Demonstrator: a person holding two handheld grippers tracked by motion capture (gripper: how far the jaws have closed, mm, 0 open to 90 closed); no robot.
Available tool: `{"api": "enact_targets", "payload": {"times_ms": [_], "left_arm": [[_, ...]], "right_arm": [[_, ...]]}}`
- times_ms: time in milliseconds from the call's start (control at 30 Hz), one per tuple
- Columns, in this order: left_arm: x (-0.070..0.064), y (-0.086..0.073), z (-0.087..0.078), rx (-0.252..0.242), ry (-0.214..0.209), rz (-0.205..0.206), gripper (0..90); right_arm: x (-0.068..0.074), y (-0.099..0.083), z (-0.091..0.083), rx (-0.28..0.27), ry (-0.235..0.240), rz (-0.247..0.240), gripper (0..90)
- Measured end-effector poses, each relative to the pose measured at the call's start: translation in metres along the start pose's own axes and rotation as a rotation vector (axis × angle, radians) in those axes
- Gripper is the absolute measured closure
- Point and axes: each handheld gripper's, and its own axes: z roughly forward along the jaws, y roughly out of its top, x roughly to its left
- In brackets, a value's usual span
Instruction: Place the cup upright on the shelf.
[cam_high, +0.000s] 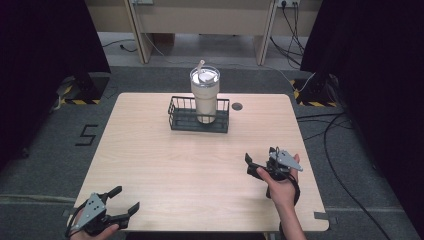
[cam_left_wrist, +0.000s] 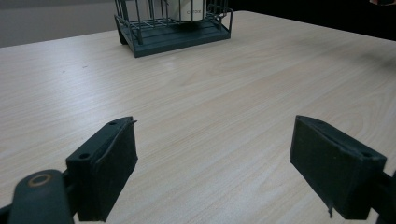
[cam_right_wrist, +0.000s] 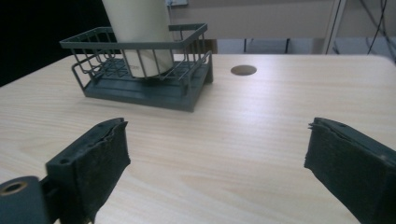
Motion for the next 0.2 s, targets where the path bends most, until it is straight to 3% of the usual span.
{"api": "enact_targets", "payload": {"times_ms": [67, 100, 200], "left_arm": [[0.0000, 0.0000, 0.0001, 0.000, 0.000, 0.000, 14.1], [0.0000, 0.0003, 0.0002, 0.000, 0.000, 0.001, 14.1], [-0.0002, 0.0007, 0.0007, -0.002, -0.001, 0.003, 14.1]], "right_arm": [[-0.0003, -0.0010, -0.0012, -0.002, 0.003, 0.020, 11.5], [-0.0015, -0.0019, -0.0029, -0.009, -0.018, 0.087, 14.5], [-0.0033, -0.0021, -0.0025, -0.003, 0.002, 0.136, 14.5]]}}
